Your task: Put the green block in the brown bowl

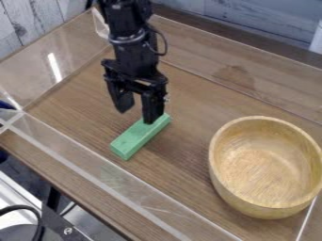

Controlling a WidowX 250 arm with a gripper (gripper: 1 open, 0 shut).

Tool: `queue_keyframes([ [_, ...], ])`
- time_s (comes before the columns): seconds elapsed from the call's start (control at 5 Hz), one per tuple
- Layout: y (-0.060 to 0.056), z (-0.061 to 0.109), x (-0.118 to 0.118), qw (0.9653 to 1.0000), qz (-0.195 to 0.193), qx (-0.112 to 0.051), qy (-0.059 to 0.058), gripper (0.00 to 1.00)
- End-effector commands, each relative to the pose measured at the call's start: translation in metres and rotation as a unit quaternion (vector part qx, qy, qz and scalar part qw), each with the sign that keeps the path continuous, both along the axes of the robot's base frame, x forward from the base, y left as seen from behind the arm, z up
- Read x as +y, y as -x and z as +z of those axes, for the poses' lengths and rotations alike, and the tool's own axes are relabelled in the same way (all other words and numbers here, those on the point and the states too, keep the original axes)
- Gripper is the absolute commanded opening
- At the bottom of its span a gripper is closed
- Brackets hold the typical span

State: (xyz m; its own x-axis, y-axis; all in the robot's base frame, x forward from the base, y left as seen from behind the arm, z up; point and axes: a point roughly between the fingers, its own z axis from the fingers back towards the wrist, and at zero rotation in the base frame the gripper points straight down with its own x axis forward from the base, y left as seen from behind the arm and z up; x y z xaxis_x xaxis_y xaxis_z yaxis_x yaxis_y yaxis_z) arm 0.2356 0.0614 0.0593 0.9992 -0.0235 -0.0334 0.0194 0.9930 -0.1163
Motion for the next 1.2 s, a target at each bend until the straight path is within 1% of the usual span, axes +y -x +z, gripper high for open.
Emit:
queue_keyframes([
  [0.0,-0.001,-0.004,0.005,0.9999,0.001,-0.012,-0.010,1.00],
  [0.2,0.001,-0.014,0.005,0.9999,0.000,-0.007,-0.015,1.00],
  [0.6,0.000,-0.024,0.006,0.9998,0.006,0.002,-0.018,1.00],
  [0.8,-0.001,-0.026,0.007,0.9998,0.010,0.002,-0.017,0.00],
  [1.0,-0.003,-0.024,0.009,0.9998,0.013,0.000,-0.014,0.00],
])
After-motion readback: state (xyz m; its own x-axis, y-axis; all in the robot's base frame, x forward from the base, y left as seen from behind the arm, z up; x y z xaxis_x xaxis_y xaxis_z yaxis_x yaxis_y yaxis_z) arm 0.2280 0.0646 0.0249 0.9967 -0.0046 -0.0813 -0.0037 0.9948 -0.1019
